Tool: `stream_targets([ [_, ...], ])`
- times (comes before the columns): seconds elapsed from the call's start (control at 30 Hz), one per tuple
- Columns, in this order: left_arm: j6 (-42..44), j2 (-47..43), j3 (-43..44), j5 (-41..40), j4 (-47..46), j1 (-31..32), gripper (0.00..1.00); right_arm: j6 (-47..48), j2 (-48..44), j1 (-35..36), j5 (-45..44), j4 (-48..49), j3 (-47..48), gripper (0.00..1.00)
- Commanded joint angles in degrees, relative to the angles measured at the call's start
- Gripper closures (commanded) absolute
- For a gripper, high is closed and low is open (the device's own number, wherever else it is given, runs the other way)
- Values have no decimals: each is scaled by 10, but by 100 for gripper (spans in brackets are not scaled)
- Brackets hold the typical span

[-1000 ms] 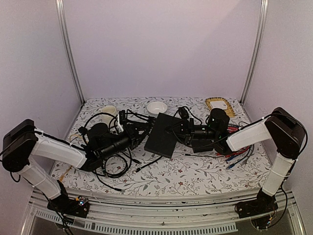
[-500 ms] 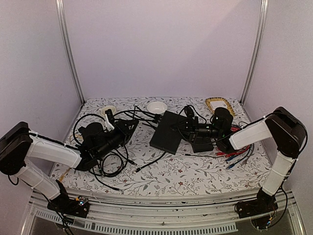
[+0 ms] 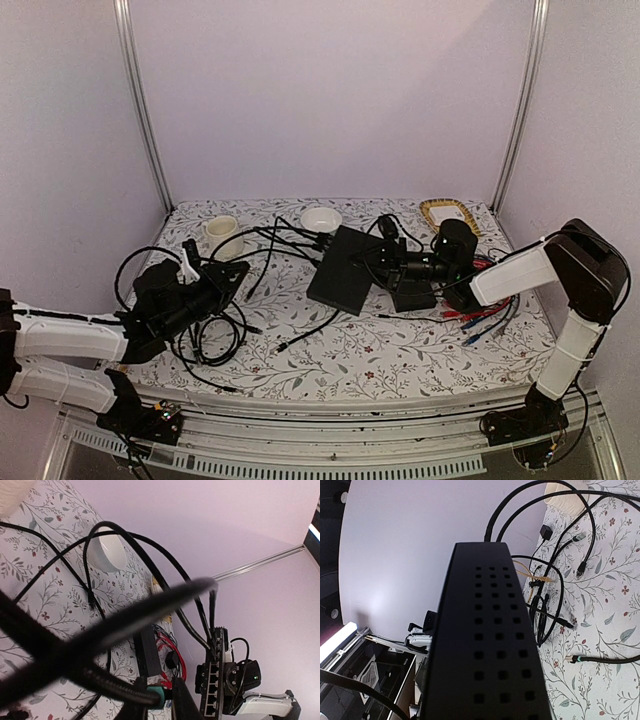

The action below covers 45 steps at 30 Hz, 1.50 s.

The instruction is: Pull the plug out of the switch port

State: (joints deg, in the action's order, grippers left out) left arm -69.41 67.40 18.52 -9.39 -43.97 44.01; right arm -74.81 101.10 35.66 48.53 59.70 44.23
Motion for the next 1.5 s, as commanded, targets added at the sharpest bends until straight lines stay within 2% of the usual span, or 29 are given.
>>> stream_targets([
  [0.0, 15, -88, -32, 2, 134, -34, 100, 14, -26, -7, -21, 33, 11, 98],
  [0.2, -10, -124, -76, 60, 187, -84, 98, 21, -16, -7, -23, 19, 30, 98],
  [0.3, -20, -116, -81, 72, 200, -90, 79, 30, -15, -7, -24, 2, 39, 98],
  [0.4, -35, -107, -78, 73, 218, -93, 52, 45, -15, -6, -24, -24, 46, 98],
  [0.5, -48, -108, -74, 66, 228, -96, 38, 51, -14, -7, -21, -35, 51, 98],
  [0.57, -55, -113, -71, 63, 236, -96, 33, 53, -13, -7, -20, -39, 50, 98],
  [0.7, -73, -129, -61, 64, 261, -97, 31, 57, -12, -7, -20, -43, 49, 98],
  [0.83, -103, -162, -33, 69, 347, -94, 30, 60, -7, -7, -18, -46, 54, 98],
  [1.03, -146, -246, 11, 15, 446, -68, 36, 62, 6, -6, -19, -47, 68, 98],
  [1.2, -140, -261, 71, -6, 511, -50, 37, 62, 19, -7, -18, -46, 83, 98],
  [1.33, -141, -264, 98, -18, 537, -33, 37, 62, 27, -7, -18, -46, 93, 98],
  [1.47, -140, -262, 101, -27, 516, -23, 37, 62, 32, -7, -17, -47, 97, 98],
])
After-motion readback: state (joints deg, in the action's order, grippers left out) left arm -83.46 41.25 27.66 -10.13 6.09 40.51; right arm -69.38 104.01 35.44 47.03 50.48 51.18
